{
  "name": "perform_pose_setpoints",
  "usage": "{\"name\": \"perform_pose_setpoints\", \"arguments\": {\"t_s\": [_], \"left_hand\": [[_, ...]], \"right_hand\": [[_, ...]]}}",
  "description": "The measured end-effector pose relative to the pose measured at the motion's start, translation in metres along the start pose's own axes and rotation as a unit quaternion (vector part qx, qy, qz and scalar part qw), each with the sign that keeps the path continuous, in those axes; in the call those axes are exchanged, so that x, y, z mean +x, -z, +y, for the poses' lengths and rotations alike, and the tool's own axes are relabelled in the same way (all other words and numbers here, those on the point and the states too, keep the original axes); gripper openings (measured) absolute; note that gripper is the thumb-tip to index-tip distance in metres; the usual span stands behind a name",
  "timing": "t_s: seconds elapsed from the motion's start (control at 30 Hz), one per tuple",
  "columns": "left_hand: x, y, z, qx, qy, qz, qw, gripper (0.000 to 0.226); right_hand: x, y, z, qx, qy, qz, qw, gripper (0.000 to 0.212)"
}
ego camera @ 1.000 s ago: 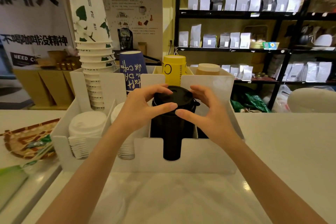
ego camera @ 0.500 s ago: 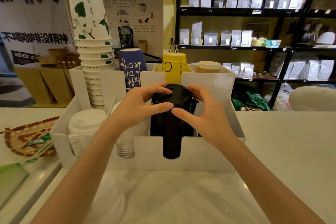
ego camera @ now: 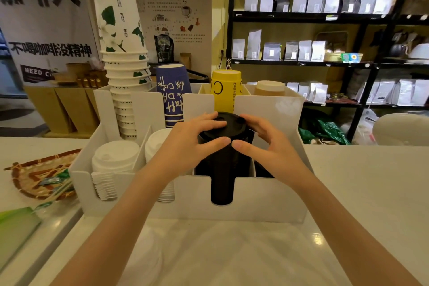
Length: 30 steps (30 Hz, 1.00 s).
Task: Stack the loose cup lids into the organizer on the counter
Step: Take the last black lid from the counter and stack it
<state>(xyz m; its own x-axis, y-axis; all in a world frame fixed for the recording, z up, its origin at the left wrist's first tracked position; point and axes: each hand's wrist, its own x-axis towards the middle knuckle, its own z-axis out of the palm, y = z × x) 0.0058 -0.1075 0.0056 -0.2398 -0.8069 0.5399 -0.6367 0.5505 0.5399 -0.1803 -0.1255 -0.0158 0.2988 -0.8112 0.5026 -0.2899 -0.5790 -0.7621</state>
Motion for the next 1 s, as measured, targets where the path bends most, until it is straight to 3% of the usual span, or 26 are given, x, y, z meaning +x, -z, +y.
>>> {"name": "perform_pose_setpoints", "arguments": {"t_s": [0.37,0.5,0.63,0.73,0.83,1.0], "left_hand": [[-0.018,-0.031,0.001,0.046,-0.003,0.065,0.997,0.043],[-0.016,-0.026,0.001,0.038,0.001,0.043,0.998,0.041],[-0.015,-0.012,0.003,-0.051,0.028,-0.003,0.998,0.039],[-0.019,0.002,0.005,-0.13,0.049,-0.024,0.99,0.042],[-0.035,0.016,0.006,-0.095,0.032,0.013,0.995,0.041],[-0.079,0.038,-0.003,-0.048,0.045,0.052,0.996,0.037]], "right_hand": [[-0.002,-0.003,0.003,0.067,-0.013,-0.036,0.997,0.059],[-0.006,-0.006,-0.003,0.0,-0.001,-0.027,1.0,0.058],[-0.01,-0.009,-0.011,-0.099,0.011,0.012,0.995,0.063],[-0.016,-0.018,-0.027,-0.159,0.063,0.079,0.982,0.063],[-0.025,-0.035,-0.042,-0.158,0.127,0.108,0.973,0.058],[-0.044,-0.076,-0.046,-0.113,0.165,0.05,0.979,0.056]]}}
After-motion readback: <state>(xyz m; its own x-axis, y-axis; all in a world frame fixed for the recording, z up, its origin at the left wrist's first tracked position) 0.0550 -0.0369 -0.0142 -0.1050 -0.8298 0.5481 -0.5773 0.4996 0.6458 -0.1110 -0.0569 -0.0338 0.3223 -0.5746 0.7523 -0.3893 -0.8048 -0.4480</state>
